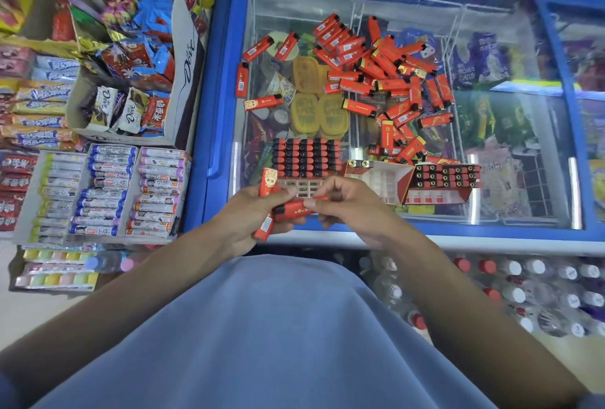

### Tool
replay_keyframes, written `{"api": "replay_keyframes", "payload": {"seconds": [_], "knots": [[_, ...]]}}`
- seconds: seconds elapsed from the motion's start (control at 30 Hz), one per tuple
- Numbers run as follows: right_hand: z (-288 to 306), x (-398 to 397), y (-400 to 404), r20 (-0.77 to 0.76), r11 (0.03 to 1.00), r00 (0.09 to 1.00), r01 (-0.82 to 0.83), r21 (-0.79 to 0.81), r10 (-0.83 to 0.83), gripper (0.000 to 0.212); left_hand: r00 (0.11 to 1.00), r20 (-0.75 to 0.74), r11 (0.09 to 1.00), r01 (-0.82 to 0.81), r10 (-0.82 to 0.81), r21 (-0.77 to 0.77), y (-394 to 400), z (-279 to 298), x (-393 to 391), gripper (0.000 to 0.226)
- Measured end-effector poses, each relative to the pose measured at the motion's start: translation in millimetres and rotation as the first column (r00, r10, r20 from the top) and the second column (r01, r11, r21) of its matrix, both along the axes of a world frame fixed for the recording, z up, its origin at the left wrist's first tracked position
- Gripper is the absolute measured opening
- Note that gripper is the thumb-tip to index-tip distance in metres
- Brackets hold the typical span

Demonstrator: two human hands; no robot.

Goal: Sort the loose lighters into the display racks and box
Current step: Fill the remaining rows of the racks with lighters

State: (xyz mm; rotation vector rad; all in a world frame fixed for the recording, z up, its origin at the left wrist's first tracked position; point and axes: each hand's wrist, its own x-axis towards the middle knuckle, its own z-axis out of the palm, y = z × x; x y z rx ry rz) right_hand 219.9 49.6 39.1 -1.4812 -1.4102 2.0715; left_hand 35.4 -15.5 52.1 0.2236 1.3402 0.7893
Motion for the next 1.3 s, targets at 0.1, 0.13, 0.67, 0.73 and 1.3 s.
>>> {"api": "replay_keyframes", "payload": {"seconds": [0.1,0.13,0.67,0.73,1.3], "knots": [[3.8,10.7,1.6,0.013,1.000,1.000,-0.011,0.028,0.011,0.025,0.999,0.024,0.999,-0.034,0.034,-0.008,3.4,2.5,1.4,0.028],[5.8,13.3,1.8,0.042,0.996,0.998,-0.059,0.062,0.057,0.025,0.998,0.030,0.998,-0.055,0.055,-0.013,4.2,2.7,2.9,0.028],[-17.8,23.3,19.9,0.537,0.664,0.842,-0.375,0.647,-0.047,0.024,0.977,0.173,0.992,-0.122,0.123,-0.015,6.5,5.0,-0.3,0.028],[-20.3,23.2,21.7,0.526,0.608,0.847,-0.381,0.696,-0.072,0.023,0.984,0.150,0.995,-0.097,0.096,-0.002,4.9,4.2,-1.0,0.029],[-28.2,4.8,7.9,0.345,0.827,0.863,0.135,0.545,-0.368,0.008,0.998,0.025,0.998,-0.058,0.059,-0.028,-1.7,4.5,-1.2,0.022]]}}
